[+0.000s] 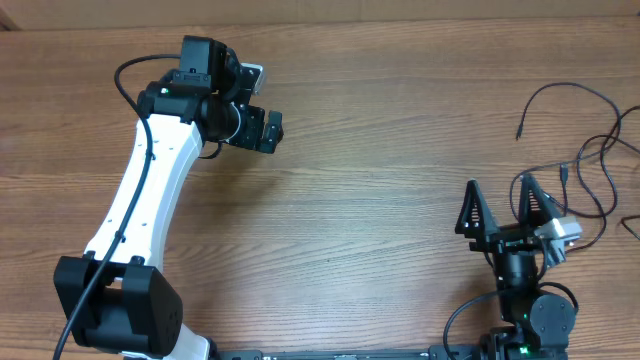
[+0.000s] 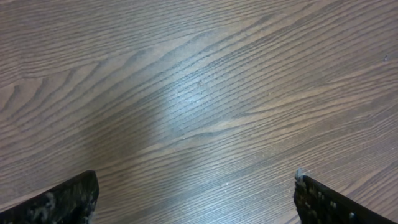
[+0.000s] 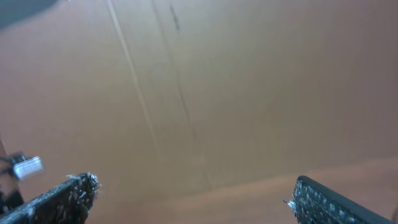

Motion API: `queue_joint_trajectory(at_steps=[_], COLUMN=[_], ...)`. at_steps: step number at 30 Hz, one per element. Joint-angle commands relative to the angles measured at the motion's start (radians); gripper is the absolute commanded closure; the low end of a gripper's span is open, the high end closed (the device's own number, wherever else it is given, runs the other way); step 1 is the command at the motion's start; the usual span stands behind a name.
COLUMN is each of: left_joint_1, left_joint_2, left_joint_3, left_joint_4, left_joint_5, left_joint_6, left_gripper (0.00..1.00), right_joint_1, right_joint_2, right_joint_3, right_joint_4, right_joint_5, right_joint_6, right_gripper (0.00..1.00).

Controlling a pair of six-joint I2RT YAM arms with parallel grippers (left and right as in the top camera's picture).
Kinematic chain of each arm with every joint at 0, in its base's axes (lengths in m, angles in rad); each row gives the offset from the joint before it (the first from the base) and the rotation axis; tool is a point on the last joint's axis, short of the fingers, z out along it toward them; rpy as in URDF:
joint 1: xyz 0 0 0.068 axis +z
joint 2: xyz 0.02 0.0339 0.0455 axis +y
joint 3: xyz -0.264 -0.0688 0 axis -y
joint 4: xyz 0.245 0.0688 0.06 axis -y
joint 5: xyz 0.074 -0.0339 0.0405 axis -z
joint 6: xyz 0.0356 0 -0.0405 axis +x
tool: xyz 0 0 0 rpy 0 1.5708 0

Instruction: Untangle cables

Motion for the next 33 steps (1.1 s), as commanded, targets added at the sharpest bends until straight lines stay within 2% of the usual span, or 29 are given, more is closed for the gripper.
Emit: queue_joint_trajectory(at_steps=[1,7,10,14,19,21,22,33], left_joint_1=[0.002,0.002,0.003,0.001,0.000,0.000,0.000,0.002], left_joint_2=[-0.018,-0.018,-0.018,-0.018,-0.018,-0.018,-0.018,-0.018], left_joint_3=[0.001,0.001,0.001,0.001,0.001,0.001,0.001,0.001], left_joint_4=[-0.001,-0.001,-0.001,-0.001,-0.001,-0.001,-0.001,-0.001], left_joint_5=[-0.002,-0.002,-0.002,-0.002,-0.002,-0.002,-0.002,-0.002], left_joint_6=[-0.017,-0.017,-0.017,-0.017,-0.017,-0.017,-0.017,-0.017], left_gripper=[0.00,0.00,0.00,0.00,0.00,0.00,0.01,0.00], right_joint_1=[-0.014,-0.043,-0.071,-0.083,-0.083,-0.083,-0.082,-0.082], right_joint_2=[-0.041,-0.241,-0.257,-0.257,-0.257,-0.257,-0.257,-0.256], right_joint_3=[-0.010,-0.010,-0.010,-0.010,-0.010,-0.010,-0.010,-0.010], right_joint_4=[-0.052,-0.455,-0.537,-0.567,-0.567,-0.566,-0.566,-0.565], right_joint_5=[0.008,0.008,0.007,0.008,-0.002,-0.019,-0.014,-0.014], right_joint_6=[-0.003,-0.003,-0.003,-0.065,-0.277,-0.455,-0.490,-0.491], right_gripper=[0.00,0.00,0.00,0.00,0.00,0.00,0.00,0.00])
